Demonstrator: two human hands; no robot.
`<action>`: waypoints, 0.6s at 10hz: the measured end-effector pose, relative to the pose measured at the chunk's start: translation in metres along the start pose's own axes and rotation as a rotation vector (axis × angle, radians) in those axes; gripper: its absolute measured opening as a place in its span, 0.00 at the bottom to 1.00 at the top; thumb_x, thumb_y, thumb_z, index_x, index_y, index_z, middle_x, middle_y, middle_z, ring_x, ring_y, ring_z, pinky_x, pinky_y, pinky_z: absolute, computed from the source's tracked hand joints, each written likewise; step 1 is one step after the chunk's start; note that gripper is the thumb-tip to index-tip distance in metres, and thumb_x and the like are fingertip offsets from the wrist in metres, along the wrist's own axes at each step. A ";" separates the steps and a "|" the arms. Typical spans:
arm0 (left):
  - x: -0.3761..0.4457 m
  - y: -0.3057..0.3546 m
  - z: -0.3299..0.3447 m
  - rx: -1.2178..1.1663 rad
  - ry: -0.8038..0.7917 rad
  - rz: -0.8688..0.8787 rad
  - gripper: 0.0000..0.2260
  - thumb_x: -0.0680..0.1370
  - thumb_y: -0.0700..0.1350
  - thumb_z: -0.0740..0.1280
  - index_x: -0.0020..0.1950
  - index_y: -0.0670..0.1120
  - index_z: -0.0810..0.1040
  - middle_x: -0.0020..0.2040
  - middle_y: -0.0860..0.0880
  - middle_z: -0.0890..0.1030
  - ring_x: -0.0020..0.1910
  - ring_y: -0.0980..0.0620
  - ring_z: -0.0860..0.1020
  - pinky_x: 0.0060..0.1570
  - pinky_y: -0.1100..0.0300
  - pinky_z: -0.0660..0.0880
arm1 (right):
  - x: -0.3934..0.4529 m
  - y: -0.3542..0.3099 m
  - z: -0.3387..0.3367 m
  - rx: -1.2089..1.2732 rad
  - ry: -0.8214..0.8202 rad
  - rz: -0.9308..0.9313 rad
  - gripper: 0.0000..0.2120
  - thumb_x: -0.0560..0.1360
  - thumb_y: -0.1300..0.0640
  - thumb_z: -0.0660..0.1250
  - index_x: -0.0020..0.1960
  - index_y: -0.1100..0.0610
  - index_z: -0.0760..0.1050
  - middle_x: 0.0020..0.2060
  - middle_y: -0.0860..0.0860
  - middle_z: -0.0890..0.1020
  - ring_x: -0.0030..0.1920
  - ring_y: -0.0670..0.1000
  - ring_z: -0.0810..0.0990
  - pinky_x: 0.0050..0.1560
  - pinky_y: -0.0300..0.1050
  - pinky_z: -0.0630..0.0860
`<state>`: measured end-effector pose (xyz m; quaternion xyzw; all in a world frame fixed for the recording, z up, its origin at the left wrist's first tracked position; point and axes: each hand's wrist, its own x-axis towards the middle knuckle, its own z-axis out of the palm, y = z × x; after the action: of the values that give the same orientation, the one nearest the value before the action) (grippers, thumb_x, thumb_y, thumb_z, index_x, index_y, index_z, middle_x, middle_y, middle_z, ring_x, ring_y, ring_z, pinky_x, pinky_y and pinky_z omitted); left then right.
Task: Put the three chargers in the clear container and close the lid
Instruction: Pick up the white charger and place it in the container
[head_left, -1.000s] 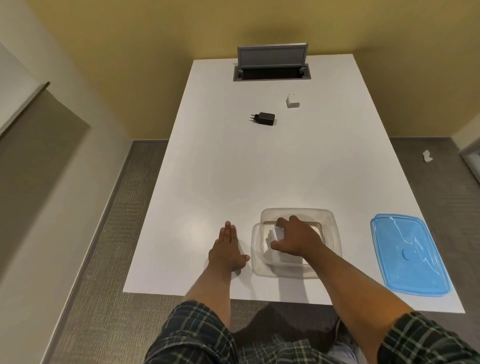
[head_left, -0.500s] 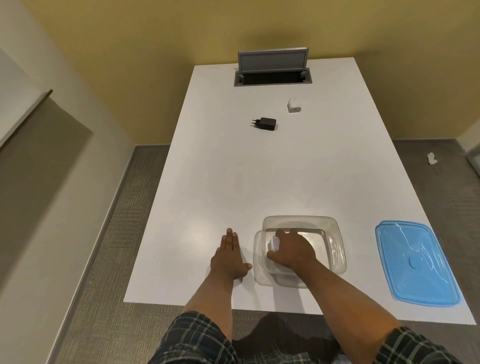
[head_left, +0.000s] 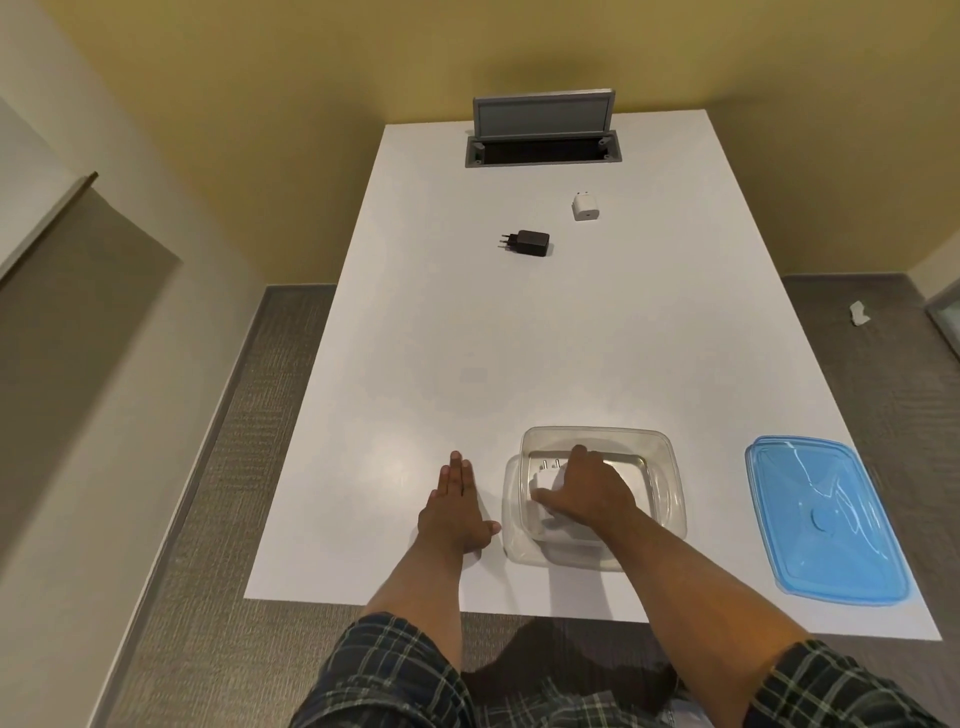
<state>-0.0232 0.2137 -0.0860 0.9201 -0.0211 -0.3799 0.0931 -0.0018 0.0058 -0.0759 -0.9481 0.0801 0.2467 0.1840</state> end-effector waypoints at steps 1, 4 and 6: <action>0.000 0.000 0.000 0.000 -0.002 0.002 0.46 0.82 0.58 0.63 0.82 0.41 0.32 0.81 0.45 0.28 0.83 0.44 0.36 0.83 0.47 0.48 | 0.001 0.000 -0.001 0.026 -0.004 0.005 0.39 0.67 0.33 0.69 0.64 0.62 0.69 0.58 0.58 0.78 0.58 0.58 0.79 0.51 0.48 0.76; 0.001 0.000 0.000 -0.007 -0.007 0.000 0.46 0.82 0.59 0.63 0.82 0.41 0.31 0.81 0.45 0.28 0.83 0.44 0.36 0.83 0.47 0.47 | -0.004 -0.003 -0.003 0.008 0.002 -0.015 0.38 0.64 0.36 0.73 0.63 0.61 0.71 0.58 0.58 0.77 0.57 0.57 0.79 0.49 0.45 0.75; 0.000 0.000 -0.001 0.001 0.004 0.002 0.46 0.82 0.59 0.63 0.82 0.41 0.32 0.81 0.44 0.28 0.83 0.44 0.36 0.82 0.46 0.48 | -0.007 -0.012 -0.002 -0.113 -0.040 -0.054 0.44 0.60 0.36 0.77 0.65 0.60 0.68 0.59 0.56 0.74 0.55 0.55 0.80 0.45 0.45 0.73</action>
<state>-0.0226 0.2137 -0.0857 0.9208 -0.0222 -0.3780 0.0930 -0.0044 0.0166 -0.0668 -0.9537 0.0367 0.2644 0.1384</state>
